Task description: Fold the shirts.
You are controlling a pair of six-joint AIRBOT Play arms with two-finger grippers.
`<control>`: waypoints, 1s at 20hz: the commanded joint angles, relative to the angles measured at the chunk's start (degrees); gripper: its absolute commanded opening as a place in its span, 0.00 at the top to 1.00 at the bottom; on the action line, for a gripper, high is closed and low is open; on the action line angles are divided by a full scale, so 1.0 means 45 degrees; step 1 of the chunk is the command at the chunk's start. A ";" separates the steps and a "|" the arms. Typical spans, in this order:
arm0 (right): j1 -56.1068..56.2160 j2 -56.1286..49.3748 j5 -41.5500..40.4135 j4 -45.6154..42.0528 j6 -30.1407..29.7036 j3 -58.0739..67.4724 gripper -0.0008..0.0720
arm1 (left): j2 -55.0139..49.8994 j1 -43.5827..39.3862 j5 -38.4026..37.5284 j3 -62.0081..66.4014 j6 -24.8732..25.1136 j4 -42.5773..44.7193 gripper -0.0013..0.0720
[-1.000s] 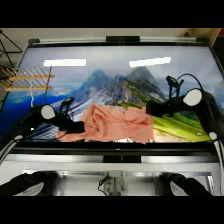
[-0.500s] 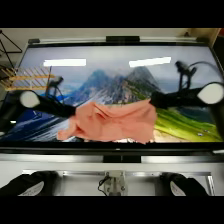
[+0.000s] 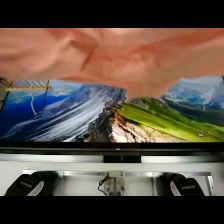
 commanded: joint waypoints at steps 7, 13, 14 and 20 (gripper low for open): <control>-0.0005 -0.0651 0.5173 -0.3492 0.1010 0.0573 0.89 | 0.0568 0.0019 -0.2569 -0.2584 -0.0962 0.1739 0.95; -0.0005 -0.5231 0.7169 -0.5047 0.0899 -0.1054 0.89 | -0.1457 0.0019 -0.0160 -0.7966 -0.1020 0.1749 0.95; 0.0000 -0.6207 0.6834 -0.4979 0.1195 -0.1593 0.89 | -0.2244 0.0019 0.0520 -0.8442 -0.1321 0.1739 0.95; 0.0005 -1.1948 0.2837 -0.2905 0.2968 -0.3196 0.89 | -0.8660 0.0024 0.2715 -0.7820 -0.2433 0.1054 0.94</control>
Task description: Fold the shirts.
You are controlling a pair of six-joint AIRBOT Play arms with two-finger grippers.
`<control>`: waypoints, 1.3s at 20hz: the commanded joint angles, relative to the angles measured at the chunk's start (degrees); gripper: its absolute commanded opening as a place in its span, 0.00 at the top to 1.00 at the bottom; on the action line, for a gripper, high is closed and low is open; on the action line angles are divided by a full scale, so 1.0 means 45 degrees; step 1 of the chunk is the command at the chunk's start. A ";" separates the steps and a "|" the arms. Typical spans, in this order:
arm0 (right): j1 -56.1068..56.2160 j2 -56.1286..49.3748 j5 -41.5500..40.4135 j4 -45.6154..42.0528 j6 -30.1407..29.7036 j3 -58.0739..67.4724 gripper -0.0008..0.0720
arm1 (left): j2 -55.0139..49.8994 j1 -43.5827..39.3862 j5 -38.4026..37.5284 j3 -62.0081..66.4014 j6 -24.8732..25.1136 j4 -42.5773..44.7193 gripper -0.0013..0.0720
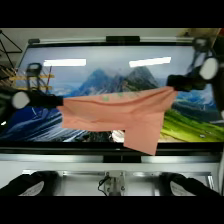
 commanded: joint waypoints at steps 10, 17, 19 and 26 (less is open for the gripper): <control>0.0000 -0.3701 -0.2385 0.0617 0.0272 -0.0437 0.13 | -0.6445 0.0335 -0.2720 0.4765 0.1957 0.0593 0.04; -0.1928 -0.1520 0.1472 0.0389 -0.1982 -0.1991 0.14 | -0.4770 0.3706 -0.4430 0.1209 0.3551 -0.3871 0.04; -0.3075 -0.0690 0.1661 0.2259 -0.2803 -0.3351 0.14 | -0.4158 0.4493 -0.3643 -0.0612 0.4124 -0.4784 0.05; -0.4124 0.0612 0.1787 0.3925 -0.3439 -0.5251 0.14 | -0.3959 0.5081 -0.1418 -0.2637 0.5445 -0.6042 0.07</control>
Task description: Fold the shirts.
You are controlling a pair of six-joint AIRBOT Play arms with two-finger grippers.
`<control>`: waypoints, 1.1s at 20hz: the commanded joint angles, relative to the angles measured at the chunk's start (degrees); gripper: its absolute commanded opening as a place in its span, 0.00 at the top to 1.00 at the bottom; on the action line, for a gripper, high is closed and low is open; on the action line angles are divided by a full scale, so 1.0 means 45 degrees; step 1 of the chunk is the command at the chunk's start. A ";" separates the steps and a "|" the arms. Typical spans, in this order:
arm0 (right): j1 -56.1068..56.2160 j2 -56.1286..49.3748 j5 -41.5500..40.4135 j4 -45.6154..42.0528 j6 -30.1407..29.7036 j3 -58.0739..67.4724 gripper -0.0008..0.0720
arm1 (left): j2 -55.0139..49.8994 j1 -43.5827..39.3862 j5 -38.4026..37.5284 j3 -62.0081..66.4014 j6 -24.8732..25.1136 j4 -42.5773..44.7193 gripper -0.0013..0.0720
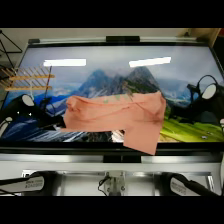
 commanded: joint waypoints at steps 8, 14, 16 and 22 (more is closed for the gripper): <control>-0.0291 0.0379 0.0248 0.0588 -0.0277 -0.0520 0.14 | -0.0442 -0.0175 0.1632 -0.0636 0.0486 -0.1749 0.54; -0.0291 -0.0034 -0.1141 0.1117 -0.0937 -0.3104 0.14 | -0.0471 -0.0427 0.1112 -0.0627 0.0685 -0.1719 0.94; -0.0287 -0.0583 -0.2210 0.2395 -0.1598 -0.3439 0.14 | -0.0296 -0.0427 0.0903 -0.0627 0.0850 -0.1724 0.94; -0.0262 -0.1457 -0.4935 0.4590 -0.2803 -0.3439 0.14 | 0.0646 -0.0427 0.0636 -0.0627 0.0884 -0.1724 0.94</control>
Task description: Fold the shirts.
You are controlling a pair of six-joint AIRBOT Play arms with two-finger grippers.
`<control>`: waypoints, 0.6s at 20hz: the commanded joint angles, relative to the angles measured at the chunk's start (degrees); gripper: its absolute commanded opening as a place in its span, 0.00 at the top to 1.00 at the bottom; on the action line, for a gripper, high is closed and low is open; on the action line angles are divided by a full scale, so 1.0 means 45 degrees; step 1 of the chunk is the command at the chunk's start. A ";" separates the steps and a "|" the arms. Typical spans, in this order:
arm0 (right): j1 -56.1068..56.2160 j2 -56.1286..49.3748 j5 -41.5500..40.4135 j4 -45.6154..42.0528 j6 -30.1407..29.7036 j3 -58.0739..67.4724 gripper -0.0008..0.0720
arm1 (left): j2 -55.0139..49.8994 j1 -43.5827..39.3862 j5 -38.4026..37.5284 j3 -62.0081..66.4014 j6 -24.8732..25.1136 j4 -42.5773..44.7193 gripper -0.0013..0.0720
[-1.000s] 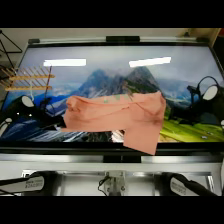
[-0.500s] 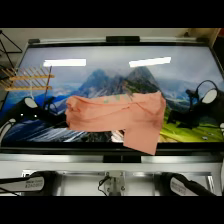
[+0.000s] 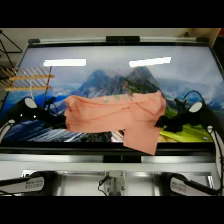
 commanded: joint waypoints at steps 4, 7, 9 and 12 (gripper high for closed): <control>0.0015 -0.0733 -0.1739 0.0806 -0.0573 -0.0121 0.75 | 0.0544 -0.0005 -0.0146 0.0019 0.0044 -0.0117 0.94; 0.0010 -0.0423 -0.1054 0.0884 -0.1302 0.0233 0.89 | 0.0816 -0.0005 -0.0248 0.0296 0.0039 -0.0126 0.95; 0.0010 0.0452 -0.0126 0.0879 -0.1802 0.1088 0.89 | 0.1705 -0.0005 -0.0248 0.1253 0.0039 -0.0126 0.95; -0.0005 0.2871 0.0704 0.0811 -0.2511 0.3745 0.89 | 0.3779 -0.0005 -0.0228 0.4333 0.0044 -0.0121 0.95</control>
